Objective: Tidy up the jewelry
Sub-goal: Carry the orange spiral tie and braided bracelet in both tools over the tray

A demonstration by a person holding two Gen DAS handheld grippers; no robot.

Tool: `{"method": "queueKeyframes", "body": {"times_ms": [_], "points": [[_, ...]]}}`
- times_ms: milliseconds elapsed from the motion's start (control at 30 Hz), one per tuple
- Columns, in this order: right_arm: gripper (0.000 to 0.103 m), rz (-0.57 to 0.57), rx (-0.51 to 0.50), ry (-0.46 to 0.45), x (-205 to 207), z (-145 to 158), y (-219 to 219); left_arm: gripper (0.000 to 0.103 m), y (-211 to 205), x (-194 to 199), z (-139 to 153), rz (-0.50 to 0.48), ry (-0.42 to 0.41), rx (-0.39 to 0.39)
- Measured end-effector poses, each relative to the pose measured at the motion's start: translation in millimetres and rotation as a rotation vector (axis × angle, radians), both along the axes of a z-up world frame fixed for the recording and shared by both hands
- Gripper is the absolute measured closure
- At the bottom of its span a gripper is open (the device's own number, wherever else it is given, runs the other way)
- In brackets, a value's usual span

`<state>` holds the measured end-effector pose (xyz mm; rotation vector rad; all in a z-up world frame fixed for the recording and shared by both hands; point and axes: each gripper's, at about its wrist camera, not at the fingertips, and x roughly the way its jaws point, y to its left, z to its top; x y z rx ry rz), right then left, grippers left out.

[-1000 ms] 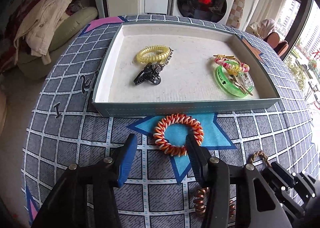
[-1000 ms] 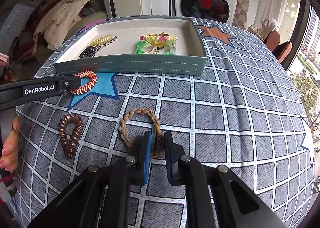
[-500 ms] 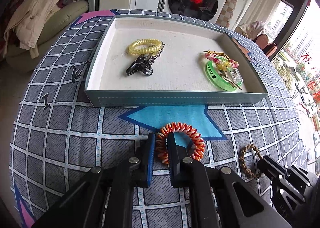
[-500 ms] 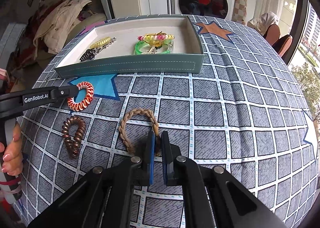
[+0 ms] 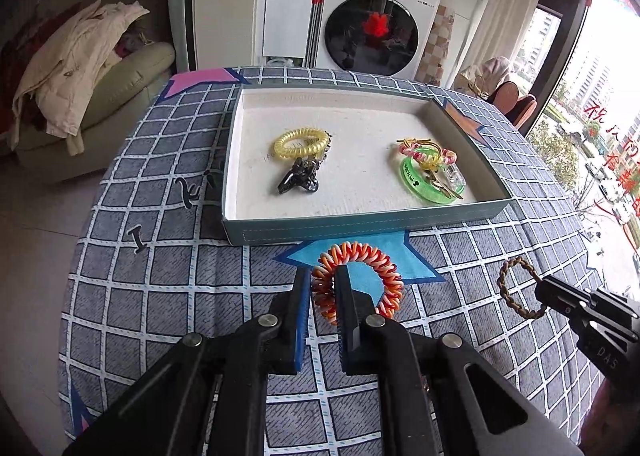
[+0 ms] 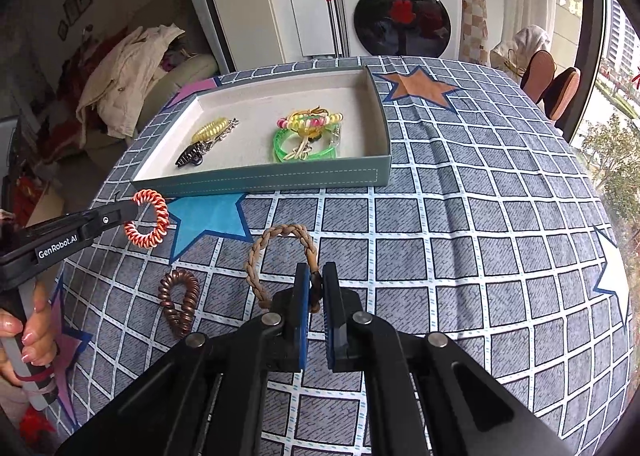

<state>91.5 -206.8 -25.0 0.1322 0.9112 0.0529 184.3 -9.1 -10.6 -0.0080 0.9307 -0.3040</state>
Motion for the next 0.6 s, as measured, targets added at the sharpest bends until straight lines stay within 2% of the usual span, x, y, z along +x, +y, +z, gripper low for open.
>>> {"method": "queueKeyframes", "body": {"times_ms": [267, 600], "points": [[0.096, 0.013, 0.004, -0.035, 15, 19, 5, 0.072, 0, 4, 16, -0.017, -0.060, 0.004], [0.096, 0.017, 0.020, -0.047, 65, 37, 2, 0.072, -4, 39, 30, -0.008, -0.085, 0.002]]}}
